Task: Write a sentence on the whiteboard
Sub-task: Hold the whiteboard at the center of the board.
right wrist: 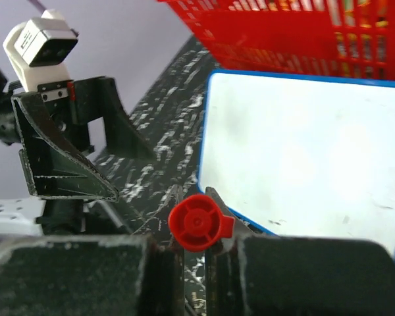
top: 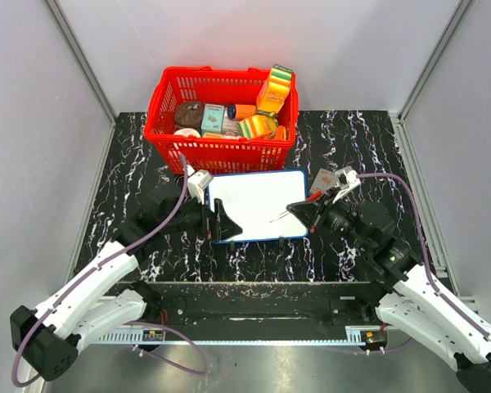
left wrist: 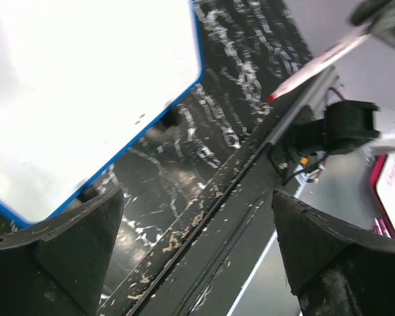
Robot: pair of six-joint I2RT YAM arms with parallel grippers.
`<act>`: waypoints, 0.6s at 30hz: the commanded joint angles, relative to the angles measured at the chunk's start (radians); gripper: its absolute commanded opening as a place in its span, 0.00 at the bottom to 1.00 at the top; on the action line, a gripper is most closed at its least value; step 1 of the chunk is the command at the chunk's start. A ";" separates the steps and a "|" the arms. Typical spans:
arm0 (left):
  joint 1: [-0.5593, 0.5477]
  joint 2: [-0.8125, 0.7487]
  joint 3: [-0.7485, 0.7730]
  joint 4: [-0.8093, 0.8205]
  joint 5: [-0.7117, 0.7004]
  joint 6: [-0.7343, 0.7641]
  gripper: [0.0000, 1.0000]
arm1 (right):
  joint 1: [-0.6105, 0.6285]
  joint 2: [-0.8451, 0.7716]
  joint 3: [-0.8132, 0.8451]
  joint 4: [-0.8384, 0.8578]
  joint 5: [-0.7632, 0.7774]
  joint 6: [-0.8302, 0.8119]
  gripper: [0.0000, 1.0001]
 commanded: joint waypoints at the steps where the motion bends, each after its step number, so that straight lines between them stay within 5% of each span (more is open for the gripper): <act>1: 0.084 0.000 -0.075 0.044 -0.032 -0.049 0.99 | 0.005 -0.003 0.037 -0.098 0.170 -0.088 0.00; 18: 0.383 0.031 -0.294 0.322 0.068 -0.136 0.99 | 0.005 -0.072 0.026 -0.167 0.298 -0.109 0.00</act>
